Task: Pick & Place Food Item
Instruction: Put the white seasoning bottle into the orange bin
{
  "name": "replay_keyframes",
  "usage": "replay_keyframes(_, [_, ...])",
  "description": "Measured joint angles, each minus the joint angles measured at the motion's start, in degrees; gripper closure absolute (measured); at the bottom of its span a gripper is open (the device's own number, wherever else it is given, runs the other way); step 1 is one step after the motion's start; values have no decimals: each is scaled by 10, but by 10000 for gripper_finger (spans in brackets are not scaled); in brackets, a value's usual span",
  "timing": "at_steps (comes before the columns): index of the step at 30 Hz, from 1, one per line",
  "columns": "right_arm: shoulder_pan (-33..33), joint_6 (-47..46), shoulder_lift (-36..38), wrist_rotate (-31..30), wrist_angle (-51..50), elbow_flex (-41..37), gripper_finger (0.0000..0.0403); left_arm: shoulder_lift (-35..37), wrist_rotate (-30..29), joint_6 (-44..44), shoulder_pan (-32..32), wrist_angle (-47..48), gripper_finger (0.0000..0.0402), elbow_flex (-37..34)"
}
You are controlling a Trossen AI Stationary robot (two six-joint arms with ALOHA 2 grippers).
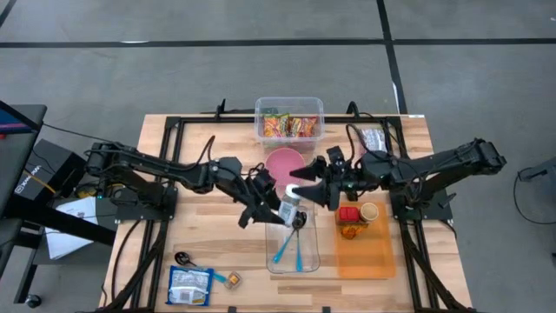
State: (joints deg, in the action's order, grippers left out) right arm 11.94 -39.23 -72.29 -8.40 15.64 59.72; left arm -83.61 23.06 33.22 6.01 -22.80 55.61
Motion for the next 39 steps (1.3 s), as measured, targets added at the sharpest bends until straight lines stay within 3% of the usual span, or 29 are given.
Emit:
replay_keyframes(12, [7, -15, 0, 102, -177, 0, 47, 1, 40, -13, 17, 107, 209, 0])
replay_keyframes(21, [-7, -21, -11, 161, -177, 0, 49, 1, 39, -10, 26, 129, 209, 0])
replay_keyframes(29, [-8, -20, -73, 203, -153, 35, 49, 1, 39, -8, 26, 141, 209, 0])
replay_keyframes(39, [-20, 23, -87, 223, -255, 99, 64, 1, 44, 3, 41, 154, 209, 0])
